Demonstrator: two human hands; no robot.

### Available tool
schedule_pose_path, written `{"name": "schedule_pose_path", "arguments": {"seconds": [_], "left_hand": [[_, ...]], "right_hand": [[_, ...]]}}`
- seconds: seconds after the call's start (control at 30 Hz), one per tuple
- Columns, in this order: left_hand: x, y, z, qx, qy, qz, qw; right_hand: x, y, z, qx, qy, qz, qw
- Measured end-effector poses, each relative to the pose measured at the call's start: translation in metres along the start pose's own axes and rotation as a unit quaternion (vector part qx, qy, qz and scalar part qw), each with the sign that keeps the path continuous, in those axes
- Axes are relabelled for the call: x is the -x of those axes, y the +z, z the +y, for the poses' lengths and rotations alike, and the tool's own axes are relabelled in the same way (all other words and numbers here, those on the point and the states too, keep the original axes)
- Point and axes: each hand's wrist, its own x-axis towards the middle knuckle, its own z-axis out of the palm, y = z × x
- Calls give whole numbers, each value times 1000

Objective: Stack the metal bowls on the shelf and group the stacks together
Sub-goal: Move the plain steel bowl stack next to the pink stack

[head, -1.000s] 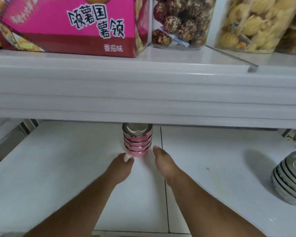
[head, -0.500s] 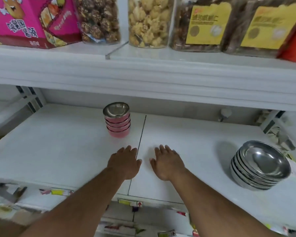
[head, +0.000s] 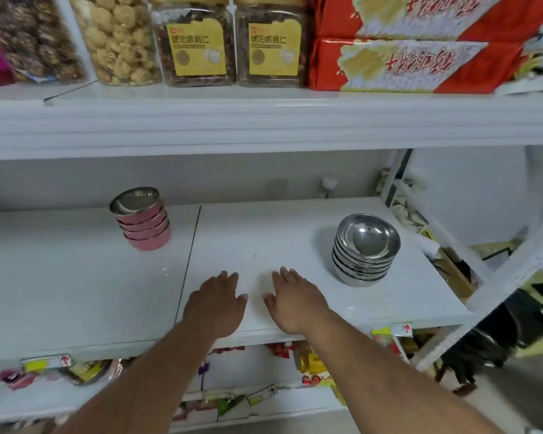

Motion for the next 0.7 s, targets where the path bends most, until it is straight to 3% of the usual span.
{"name": "schedule_pose_path", "arguments": {"seconds": [0.47, 0.7], "left_hand": [[29, 47, 116, 50, 71, -10, 996], [-7, 54, 184, 80, 42, -5, 996]], "right_hand": [[91, 0, 124, -36, 78, 32, 996], [86, -7, 213, -70, 87, 40, 993]]}}
